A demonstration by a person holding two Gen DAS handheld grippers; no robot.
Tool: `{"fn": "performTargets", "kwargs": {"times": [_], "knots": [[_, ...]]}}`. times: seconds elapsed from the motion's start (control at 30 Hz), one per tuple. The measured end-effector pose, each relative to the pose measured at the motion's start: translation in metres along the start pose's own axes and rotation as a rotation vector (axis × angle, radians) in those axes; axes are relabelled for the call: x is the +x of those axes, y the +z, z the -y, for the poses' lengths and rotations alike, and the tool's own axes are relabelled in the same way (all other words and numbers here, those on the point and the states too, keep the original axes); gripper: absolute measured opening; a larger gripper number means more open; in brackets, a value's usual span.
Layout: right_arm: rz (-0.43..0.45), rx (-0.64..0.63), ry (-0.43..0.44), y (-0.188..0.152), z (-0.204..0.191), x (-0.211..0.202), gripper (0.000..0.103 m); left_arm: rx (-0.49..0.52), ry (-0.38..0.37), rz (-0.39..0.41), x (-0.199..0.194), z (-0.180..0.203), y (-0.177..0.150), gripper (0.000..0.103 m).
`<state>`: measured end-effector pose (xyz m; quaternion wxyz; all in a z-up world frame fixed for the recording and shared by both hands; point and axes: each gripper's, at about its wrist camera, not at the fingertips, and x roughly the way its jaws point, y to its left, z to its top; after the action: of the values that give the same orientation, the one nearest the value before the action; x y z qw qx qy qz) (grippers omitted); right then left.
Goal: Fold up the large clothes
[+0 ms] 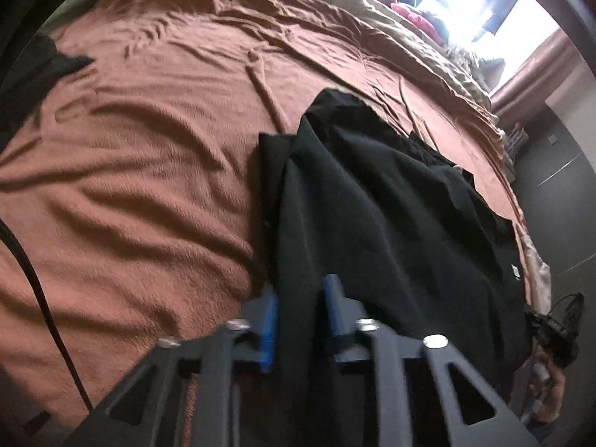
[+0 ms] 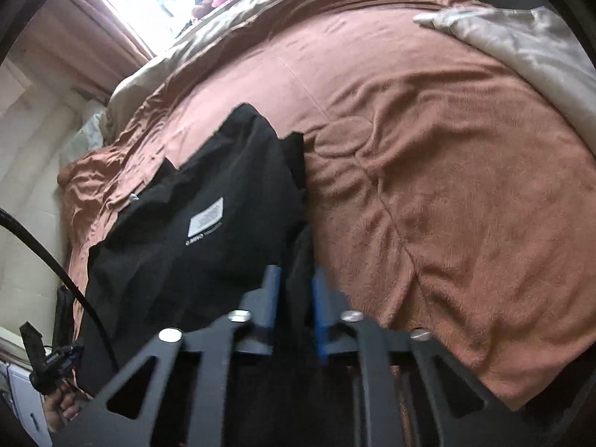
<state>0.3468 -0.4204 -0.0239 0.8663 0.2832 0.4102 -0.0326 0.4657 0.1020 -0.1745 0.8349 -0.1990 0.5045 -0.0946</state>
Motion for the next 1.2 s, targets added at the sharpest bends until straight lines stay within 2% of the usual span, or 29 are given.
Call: {"fn": "performTargets", "kwargs": {"times": [0.07,0.23,0.43,0.63,0.67,0.7,0.73,0.77,0.8,0.87,0.93,1.1,1.2], "knots": [[0.018,0.009,0.008,0.003,0.003,-0.004,0.001,0.009,-0.008,0.018,-0.003,0.002,0.004,0.006],[0.064,0.018,0.003,0.01,0.005,-0.008,0.0,0.016,0.006,0.05,-0.002,0.008,0.015,0.004],[0.068,0.017,-0.002,0.015,-0.003,0.005,0.0,-0.008,0.016,0.052,0.007,0.006,0.022,0.004],[0.049,0.041,-0.005,0.017,-0.004,0.007,0.0,-0.053,0.001,0.048,0.004,-0.006,0.01,0.007],[0.042,0.052,-0.006,0.017,-0.003,0.005,0.0,-0.06,0.003,0.043,0.002,-0.008,0.008,0.014],[0.041,0.057,-0.005,0.016,-0.004,0.002,0.001,-0.067,0.006,0.034,0.0,-0.01,0.006,0.028],[0.044,0.056,-0.005,0.014,-0.005,-0.003,0.002,-0.084,0.001,0.032,-0.006,-0.015,0.002,0.037],[0.047,0.05,-0.004,0.013,-0.006,-0.008,0.006,-0.101,-0.014,0.045,-0.011,-0.018,-0.001,0.055],[0.05,0.044,-0.002,0.01,-0.007,-0.013,0.01,-0.116,-0.033,0.061,-0.016,-0.021,-0.005,0.068],[0.062,0.031,0.004,0.006,-0.011,-0.024,0.035,-0.131,-0.072,0.076,-0.025,-0.027,-0.015,0.079],[0.082,0.018,0.003,0.0,-0.015,-0.036,0.049,-0.14,-0.086,0.061,-0.026,-0.03,-0.023,0.08],[0.122,-0.042,-0.008,-0.015,-0.038,-0.064,0.049,-0.239,-0.157,0.035,-0.023,-0.048,-0.043,0.08],[0.109,-0.115,0.016,-0.024,-0.065,-0.072,0.049,-0.268,-0.207,0.024,-0.023,-0.049,-0.051,0.08]]}}
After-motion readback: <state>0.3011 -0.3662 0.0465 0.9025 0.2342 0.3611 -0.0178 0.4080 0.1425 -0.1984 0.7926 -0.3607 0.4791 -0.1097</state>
